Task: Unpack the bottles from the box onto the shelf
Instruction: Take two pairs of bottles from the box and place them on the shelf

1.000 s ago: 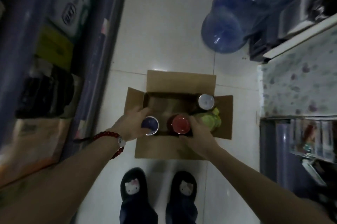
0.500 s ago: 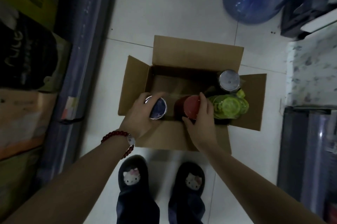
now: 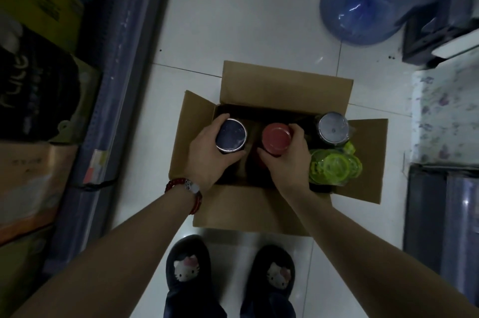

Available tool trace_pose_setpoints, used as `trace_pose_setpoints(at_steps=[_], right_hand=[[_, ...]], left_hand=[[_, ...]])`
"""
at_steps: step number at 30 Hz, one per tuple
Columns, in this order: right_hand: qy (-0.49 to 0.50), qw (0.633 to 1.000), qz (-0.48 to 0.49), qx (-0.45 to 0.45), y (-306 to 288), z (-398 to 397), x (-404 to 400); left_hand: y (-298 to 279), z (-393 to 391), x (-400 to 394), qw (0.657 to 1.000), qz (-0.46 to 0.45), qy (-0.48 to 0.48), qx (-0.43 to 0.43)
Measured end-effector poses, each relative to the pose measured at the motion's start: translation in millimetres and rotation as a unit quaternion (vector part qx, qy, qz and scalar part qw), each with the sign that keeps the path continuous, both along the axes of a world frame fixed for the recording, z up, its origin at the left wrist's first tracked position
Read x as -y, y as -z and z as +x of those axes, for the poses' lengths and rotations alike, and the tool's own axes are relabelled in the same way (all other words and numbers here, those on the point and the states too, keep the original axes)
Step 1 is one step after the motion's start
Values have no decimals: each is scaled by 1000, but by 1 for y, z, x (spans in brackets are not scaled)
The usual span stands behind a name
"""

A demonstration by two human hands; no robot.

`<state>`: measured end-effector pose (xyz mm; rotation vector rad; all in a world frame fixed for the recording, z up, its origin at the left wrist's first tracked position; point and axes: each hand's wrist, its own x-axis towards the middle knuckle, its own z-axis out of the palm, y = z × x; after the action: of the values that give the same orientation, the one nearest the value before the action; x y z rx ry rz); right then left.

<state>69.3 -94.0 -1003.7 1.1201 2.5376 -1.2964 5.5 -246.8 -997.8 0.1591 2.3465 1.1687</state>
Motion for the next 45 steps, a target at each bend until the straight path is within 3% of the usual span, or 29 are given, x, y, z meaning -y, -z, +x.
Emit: trace_pose_setpoints(at_steps=[4,9,17,24,37,45], right_hand=[[-4,1000,-1,-6,-32,-3,-2],[5,999,-24,-47,-117,-14,-9],[-6,994,-32,-104,-304,-30,-37],[67,982,-25,-178,-478,-22,-66],[205,890,-47,-405,-784,65,-116],[244,838,-16,-487,-916,165,-156]], left_hand=[[-36,-8,2,1000,8,-8,9],[-117,-28,-7,1000,14,8,1],[-298,-61,-38,995,56,63,-53],[-469,-76,-73,989,140,43,-13],[-787,-13,-159,918,339,204,-33],[-917,73,-219,869,412,271,-36]])
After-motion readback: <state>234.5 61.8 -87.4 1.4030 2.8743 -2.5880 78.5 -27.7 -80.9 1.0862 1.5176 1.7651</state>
